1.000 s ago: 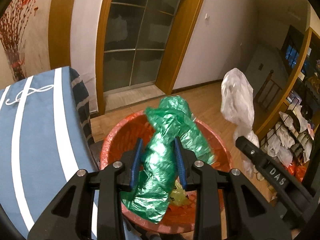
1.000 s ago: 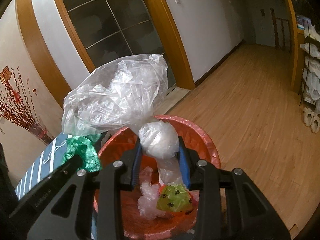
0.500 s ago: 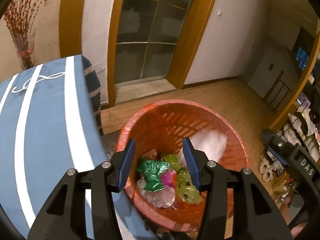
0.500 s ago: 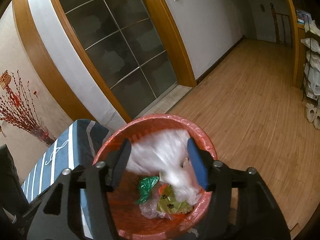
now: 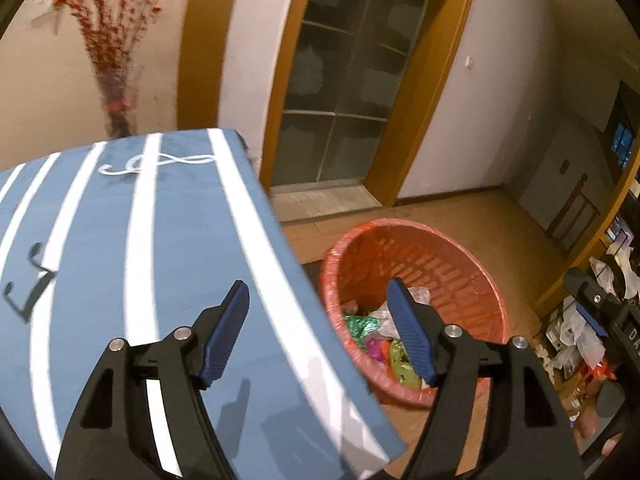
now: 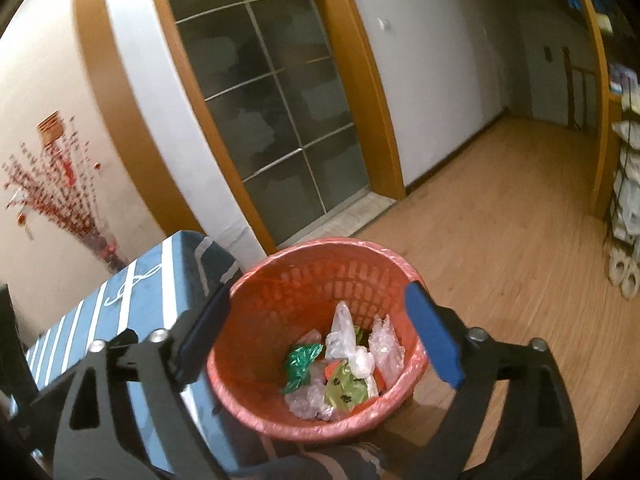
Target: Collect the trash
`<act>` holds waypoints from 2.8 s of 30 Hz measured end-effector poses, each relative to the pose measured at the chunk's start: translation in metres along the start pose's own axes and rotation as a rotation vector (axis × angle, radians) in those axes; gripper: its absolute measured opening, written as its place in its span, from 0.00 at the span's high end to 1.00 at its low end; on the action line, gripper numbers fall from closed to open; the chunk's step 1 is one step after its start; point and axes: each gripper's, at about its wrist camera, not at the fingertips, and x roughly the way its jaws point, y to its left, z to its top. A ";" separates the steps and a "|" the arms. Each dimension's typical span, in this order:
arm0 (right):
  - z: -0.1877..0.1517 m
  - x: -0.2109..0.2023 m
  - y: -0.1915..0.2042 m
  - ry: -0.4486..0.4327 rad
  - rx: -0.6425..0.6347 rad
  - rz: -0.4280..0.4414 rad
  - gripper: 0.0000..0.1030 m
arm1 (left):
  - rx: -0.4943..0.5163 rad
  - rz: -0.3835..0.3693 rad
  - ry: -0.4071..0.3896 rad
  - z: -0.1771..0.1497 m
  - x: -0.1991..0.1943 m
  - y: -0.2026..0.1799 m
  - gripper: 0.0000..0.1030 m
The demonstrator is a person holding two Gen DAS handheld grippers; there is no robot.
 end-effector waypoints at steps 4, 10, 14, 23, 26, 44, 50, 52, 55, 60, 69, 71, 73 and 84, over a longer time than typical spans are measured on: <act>-0.009 -0.027 0.020 -0.032 -0.077 -0.012 0.04 | -0.009 0.039 -0.061 -0.011 -0.036 0.011 0.12; -0.033 -0.068 0.044 -0.104 -0.197 -0.066 0.04 | -0.009 0.101 -0.136 -0.032 -0.083 0.023 0.04; -0.046 -0.093 0.052 -0.171 -0.213 -0.107 0.04 | -0.015 0.155 -0.178 -0.045 -0.108 0.026 0.03; -0.072 -0.134 0.069 -0.219 -0.277 -0.098 0.04 | 0.003 0.262 -0.236 -0.075 -0.141 0.029 0.03; -0.083 -0.143 0.076 -0.232 -0.310 -0.109 0.04 | -0.002 0.286 -0.246 -0.083 -0.146 0.034 0.03; -0.118 -0.162 0.078 -0.187 -0.292 -0.156 0.04 | -0.017 0.385 -0.300 -0.118 -0.173 0.042 0.03; -0.126 -0.160 0.081 -0.173 -0.301 -0.162 0.04 | -0.021 0.397 -0.294 -0.123 -0.173 0.044 0.03; -0.129 -0.160 0.081 -0.169 -0.304 -0.165 0.04 | -0.023 0.398 -0.293 -0.125 -0.174 0.045 0.03; -0.132 -0.159 0.081 -0.162 -0.307 -0.169 0.04 | -0.025 0.402 -0.289 -0.127 -0.174 0.045 0.03; -0.136 -0.157 0.079 -0.149 -0.303 -0.178 0.04 | -0.026 0.406 -0.279 -0.130 -0.173 0.047 0.03; -0.139 -0.156 0.077 -0.127 -0.299 -0.179 0.04 | -0.035 0.409 -0.269 -0.133 -0.175 0.048 0.03; -0.140 -0.155 0.077 -0.118 -0.297 -0.177 0.04 | -0.038 0.409 -0.265 -0.134 -0.174 0.048 0.03; -0.142 -0.154 0.076 -0.110 -0.295 -0.176 0.04 | -0.040 0.408 -0.262 -0.134 -0.175 0.048 0.03; -0.144 -0.155 0.076 -0.106 -0.292 -0.176 0.04 | -0.042 0.414 -0.272 -0.135 -0.178 0.047 0.03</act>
